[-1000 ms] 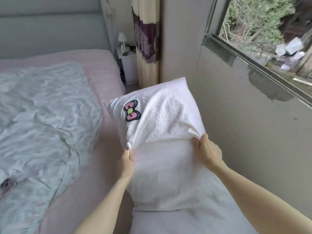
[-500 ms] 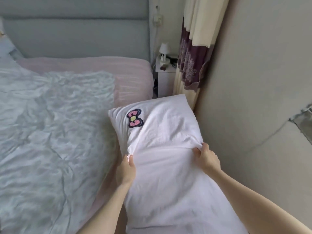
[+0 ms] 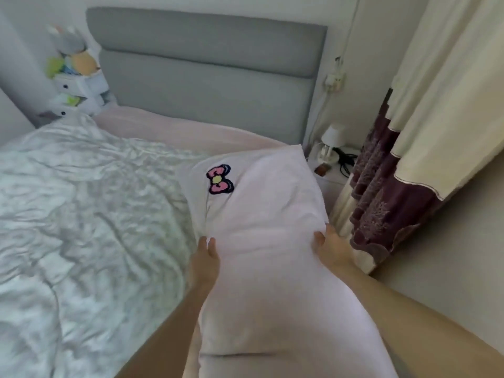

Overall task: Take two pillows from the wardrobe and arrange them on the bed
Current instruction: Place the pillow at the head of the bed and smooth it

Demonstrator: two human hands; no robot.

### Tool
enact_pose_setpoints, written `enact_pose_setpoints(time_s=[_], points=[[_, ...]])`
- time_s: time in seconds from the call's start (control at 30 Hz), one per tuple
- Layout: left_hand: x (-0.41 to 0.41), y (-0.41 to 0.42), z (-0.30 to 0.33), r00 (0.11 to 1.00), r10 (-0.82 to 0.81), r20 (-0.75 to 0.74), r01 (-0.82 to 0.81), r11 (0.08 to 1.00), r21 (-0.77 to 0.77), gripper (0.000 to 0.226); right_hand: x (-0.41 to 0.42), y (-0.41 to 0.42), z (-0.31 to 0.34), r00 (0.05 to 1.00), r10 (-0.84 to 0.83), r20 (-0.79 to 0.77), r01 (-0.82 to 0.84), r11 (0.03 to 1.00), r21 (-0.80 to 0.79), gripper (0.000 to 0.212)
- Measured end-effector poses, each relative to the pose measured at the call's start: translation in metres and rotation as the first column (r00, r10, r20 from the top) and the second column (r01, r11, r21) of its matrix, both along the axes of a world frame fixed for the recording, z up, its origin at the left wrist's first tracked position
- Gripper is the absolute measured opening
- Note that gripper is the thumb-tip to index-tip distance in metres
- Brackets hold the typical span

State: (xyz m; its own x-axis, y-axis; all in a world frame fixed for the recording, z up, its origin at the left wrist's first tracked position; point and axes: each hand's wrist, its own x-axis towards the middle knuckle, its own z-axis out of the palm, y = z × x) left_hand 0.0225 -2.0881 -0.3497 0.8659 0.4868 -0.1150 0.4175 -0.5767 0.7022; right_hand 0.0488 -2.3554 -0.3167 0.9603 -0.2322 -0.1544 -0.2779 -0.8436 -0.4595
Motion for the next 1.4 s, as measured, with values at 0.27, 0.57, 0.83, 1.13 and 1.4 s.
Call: enact_pose_setpoints(time_s=[0.27,0.57,0.83,1.13,1.4], points=[[0.17,-0.008,-0.009,0.992,0.12,-0.023,-0.122,0.982,-0.141,0.035,0.205,0.001,-0.007,0.987,0.149,-0.055,-0.147,0.988,0.04,0.039],[0.422,0.018,0.009,0.973,0.228,0.024,-0.221,0.962,-0.16,0.027,0.482,0.041,0.015,0.967,0.256,0.018,-0.256,0.965,0.056,0.038],[0.566,0.02,0.001,0.933,0.358,-0.02,-0.356,0.932,0.058,0.022,0.652,0.062,-0.024,0.941,0.335,0.053,-0.336,0.941,0.024,0.032],[0.664,0.042,-0.053,0.716,0.687,-0.126,-0.683,0.726,0.079,0.022,0.809,0.136,-0.061,0.772,0.632,0.07,-0.636,0.764,0.113,0.03],[0.724,0.059,-0.09,0.68,0.684,-0.263,-0.709,0.706,0.003,0.049,0.901,0.188,-0.105,0.632,0.775,0.01,-0.748,0.613,-0.253,0.056]])
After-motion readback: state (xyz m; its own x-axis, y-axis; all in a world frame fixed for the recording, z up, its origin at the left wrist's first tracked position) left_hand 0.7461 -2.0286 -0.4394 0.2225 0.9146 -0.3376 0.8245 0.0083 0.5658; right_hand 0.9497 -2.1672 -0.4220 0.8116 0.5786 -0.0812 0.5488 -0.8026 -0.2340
